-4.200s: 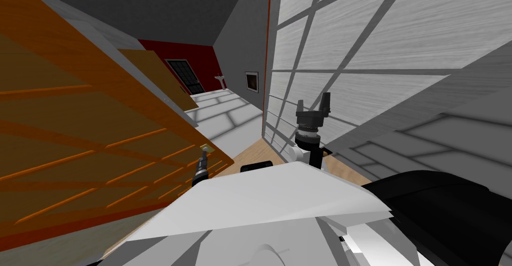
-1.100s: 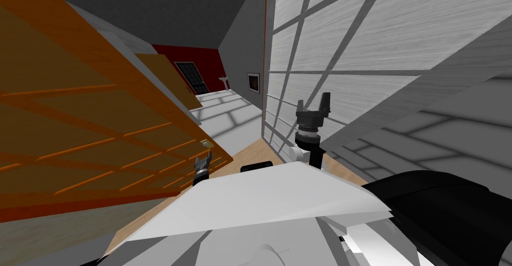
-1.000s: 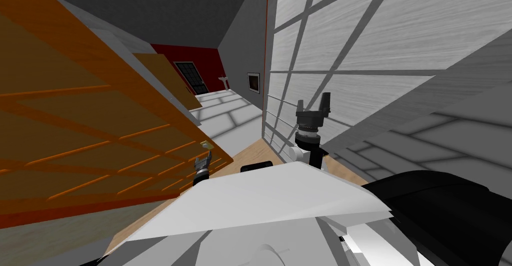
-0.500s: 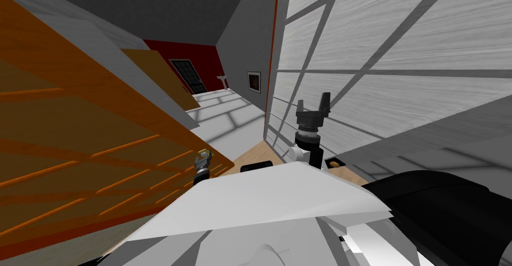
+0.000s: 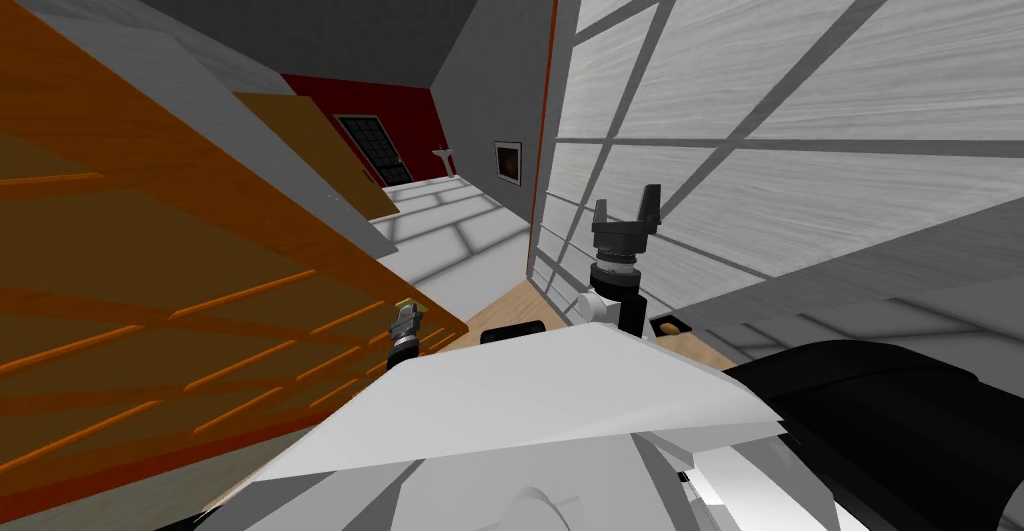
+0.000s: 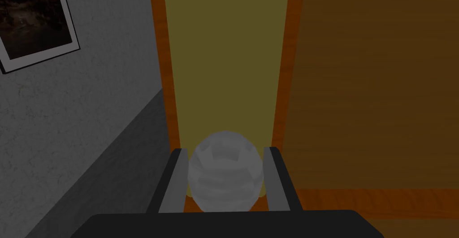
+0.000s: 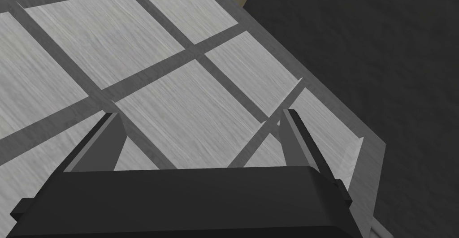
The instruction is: Pull the door open
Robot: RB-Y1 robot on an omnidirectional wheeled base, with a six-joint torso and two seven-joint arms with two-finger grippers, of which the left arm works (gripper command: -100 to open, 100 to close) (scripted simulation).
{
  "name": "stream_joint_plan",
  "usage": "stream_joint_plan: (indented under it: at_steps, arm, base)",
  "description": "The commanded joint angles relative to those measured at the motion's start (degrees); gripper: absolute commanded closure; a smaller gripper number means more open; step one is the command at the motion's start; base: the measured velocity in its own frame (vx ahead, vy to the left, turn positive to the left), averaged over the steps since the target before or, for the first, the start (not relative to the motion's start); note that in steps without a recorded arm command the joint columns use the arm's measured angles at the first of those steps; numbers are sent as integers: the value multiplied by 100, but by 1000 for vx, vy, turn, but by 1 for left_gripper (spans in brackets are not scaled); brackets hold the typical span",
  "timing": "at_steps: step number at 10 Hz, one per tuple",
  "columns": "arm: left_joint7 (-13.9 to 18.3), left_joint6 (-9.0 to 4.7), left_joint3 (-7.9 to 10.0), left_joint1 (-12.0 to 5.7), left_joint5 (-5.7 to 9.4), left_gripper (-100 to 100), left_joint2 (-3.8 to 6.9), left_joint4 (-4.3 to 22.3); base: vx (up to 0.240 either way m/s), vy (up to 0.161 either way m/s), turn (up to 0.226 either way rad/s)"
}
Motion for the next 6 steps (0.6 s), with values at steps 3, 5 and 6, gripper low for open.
stream_joint_plan:
  at_steps: [3,5,6]
  arm:
    - [183,6,-7,26,75,100,-8,-11]
    - [383,11,-12,49,158,100,-12,-28]
    - [468,13,-14,59,193,100,-13,-35]
  base:
    - [-17,2,-50]
    - [-82,12,-142]
    - [-59,7,-96]
